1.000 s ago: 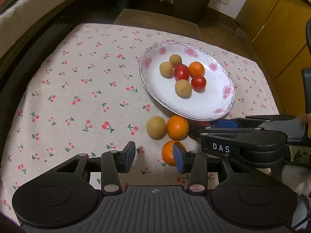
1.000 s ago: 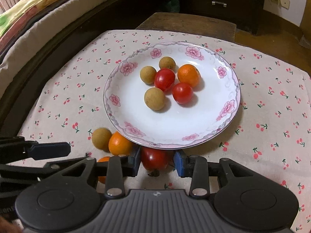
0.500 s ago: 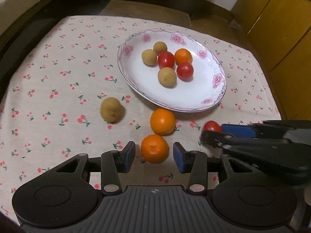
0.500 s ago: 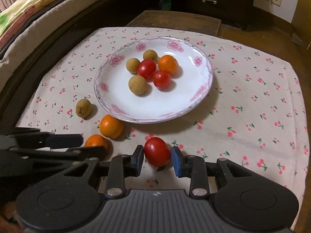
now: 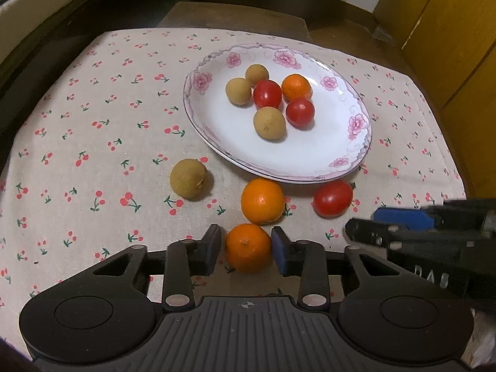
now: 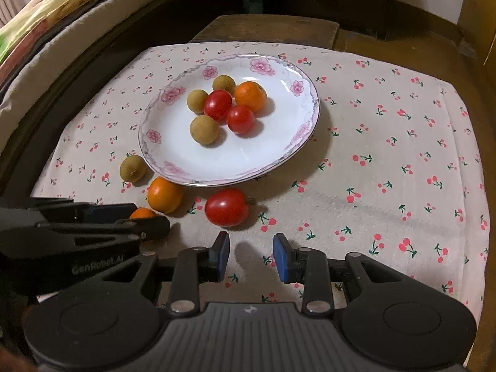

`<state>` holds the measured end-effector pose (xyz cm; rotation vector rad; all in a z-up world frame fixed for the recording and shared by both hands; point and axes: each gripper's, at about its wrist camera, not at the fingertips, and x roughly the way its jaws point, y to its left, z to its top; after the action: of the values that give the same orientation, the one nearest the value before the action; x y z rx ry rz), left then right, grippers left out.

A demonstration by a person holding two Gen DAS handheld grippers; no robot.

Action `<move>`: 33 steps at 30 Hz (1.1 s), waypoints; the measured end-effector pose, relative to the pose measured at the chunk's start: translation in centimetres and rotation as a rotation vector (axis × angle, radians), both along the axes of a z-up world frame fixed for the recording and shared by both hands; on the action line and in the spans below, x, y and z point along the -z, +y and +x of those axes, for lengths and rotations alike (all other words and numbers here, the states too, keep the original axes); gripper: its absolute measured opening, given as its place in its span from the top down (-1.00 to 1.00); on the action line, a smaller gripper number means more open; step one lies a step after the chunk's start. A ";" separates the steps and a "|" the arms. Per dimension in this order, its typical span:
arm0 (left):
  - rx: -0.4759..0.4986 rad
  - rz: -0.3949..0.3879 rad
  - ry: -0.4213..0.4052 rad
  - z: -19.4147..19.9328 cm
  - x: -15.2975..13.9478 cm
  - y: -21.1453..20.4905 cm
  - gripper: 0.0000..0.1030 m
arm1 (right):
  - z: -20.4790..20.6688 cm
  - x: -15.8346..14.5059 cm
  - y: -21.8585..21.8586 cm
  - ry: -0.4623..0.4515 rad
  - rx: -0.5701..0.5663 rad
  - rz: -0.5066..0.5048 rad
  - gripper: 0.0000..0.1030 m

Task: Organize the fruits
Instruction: 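Close the left gripper on a mandarin orange, then close the right gripper on a red tomato while the left gripper holds the mandarin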

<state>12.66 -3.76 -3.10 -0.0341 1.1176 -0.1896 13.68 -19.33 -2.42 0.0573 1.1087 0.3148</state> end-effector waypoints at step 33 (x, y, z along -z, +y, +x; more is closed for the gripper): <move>0.038 -0.032 0.029 -1.9 -0.2 1.5 0.23 | 0.6 0.7 2.1 0.006 -0.057 -0.049 0.48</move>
<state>10.73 -2.27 -2.93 -0.0442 1.1447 -0.2421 14.30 -17.19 -3.07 -0.0169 1.1245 0.3383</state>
